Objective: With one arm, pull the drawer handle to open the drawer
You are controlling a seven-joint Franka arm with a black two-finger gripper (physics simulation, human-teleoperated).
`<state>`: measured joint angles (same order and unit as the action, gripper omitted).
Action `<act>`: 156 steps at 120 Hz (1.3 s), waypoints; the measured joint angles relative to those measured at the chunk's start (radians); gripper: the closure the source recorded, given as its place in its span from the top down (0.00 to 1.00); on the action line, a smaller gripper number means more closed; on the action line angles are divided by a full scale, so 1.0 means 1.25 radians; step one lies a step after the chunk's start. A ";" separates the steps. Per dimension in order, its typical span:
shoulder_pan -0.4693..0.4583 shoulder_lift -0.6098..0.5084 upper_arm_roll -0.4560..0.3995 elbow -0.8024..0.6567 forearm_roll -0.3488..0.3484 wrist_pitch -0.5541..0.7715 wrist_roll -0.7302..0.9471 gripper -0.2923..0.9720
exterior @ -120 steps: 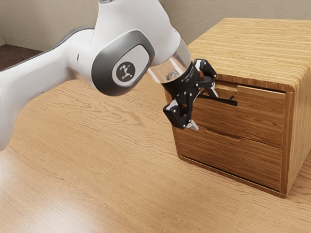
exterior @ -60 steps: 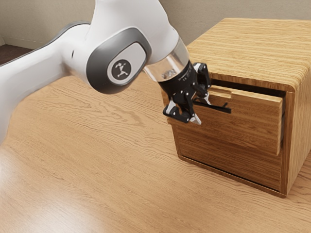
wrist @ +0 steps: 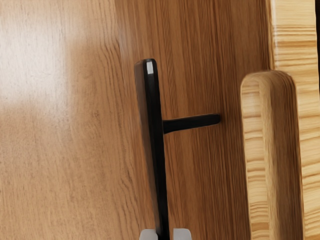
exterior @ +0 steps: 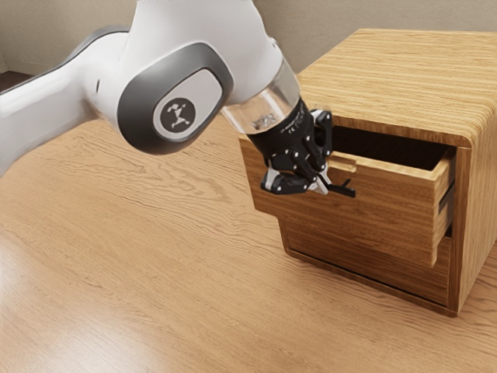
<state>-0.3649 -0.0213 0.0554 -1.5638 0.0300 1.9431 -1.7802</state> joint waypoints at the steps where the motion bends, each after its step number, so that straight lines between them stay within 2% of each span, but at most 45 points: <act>1: 0.000 -0.001 0.000 -0.001 0.000 0.000 0.000 0.15; 54: -0.011 -0.071 0.001 -0.068 0.000 0.004 -0.009 0.17; 156: 0.003 -0.219 -0.013 -0.217 0.001 0.009 -0.036 0.14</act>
<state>-0.3614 -0.2948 0.0391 -1.8350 0.0309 1.9538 -1.8254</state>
